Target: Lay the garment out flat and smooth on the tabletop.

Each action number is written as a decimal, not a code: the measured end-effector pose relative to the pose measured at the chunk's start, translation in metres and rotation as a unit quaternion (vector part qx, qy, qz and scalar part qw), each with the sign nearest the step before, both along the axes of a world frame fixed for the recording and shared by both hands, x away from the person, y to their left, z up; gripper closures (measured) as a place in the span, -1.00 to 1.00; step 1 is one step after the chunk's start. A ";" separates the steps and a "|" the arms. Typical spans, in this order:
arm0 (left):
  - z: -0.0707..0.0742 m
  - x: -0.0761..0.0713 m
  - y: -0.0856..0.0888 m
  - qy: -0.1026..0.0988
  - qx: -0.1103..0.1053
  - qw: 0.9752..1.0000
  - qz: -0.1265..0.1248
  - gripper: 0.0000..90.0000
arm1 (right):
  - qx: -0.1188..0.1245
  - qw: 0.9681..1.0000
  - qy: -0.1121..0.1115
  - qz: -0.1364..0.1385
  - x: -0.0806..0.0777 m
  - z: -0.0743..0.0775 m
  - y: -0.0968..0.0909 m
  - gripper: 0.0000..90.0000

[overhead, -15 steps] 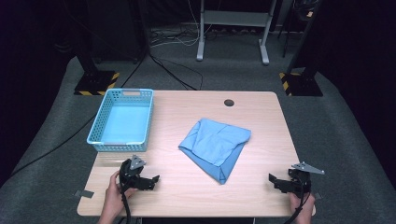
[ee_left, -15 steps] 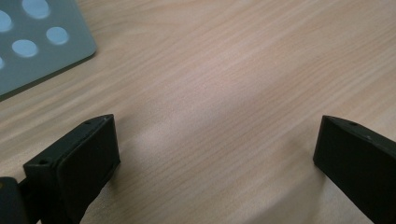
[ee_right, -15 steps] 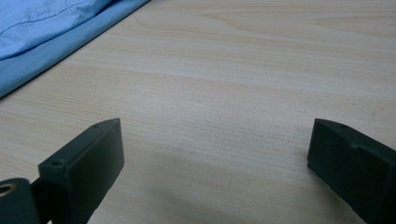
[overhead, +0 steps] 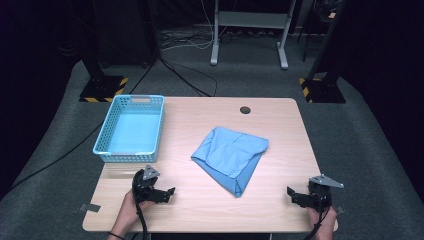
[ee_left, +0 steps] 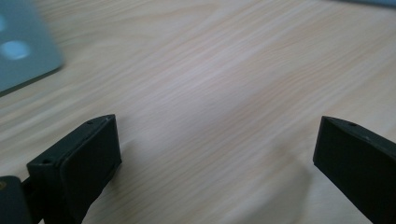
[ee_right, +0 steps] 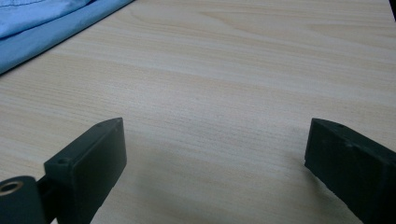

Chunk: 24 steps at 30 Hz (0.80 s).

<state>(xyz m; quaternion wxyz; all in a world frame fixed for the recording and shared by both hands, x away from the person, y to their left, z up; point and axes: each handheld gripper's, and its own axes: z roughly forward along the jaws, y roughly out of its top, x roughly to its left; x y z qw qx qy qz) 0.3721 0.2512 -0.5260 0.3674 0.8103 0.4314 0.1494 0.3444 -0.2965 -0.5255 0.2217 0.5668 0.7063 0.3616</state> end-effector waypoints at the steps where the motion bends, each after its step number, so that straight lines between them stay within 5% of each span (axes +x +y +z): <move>1: 0.001 0.000 -0.003 -0.006 -0.004 1.000 -0.006 -0.99 | 0.002 1.000 0.002 0.001 0.000 0.000 0.000 -0.90; 4: 0.003 0.002 -0.010 -0.017 -0.010 1.000 -0.015 -0.99 | 0.013 1.000 0.002 0.001 0.000 0.002 0.000 -0.93; 8: 0.009 0.013 -0.031 -0.033 -0.046 0.998 -0.037 -0.99 | 0.017 1.000 0.003 0.010 0.007 0.004 0.016 -0.95; 13: 0.012 0.029 -0.053 -0.043 -0.048 0.996 -0.057 -0.99 | 0.010 0.999 0.003 0.051 0.024 0.007 0.051 -0.95; 24: 0.022 0.072 -0.096 -0.062 -0.069 0.995 -0.027 -0.99 | 0.000 0.993 0.000 0.117 0.069 0.016 0.120 -0.97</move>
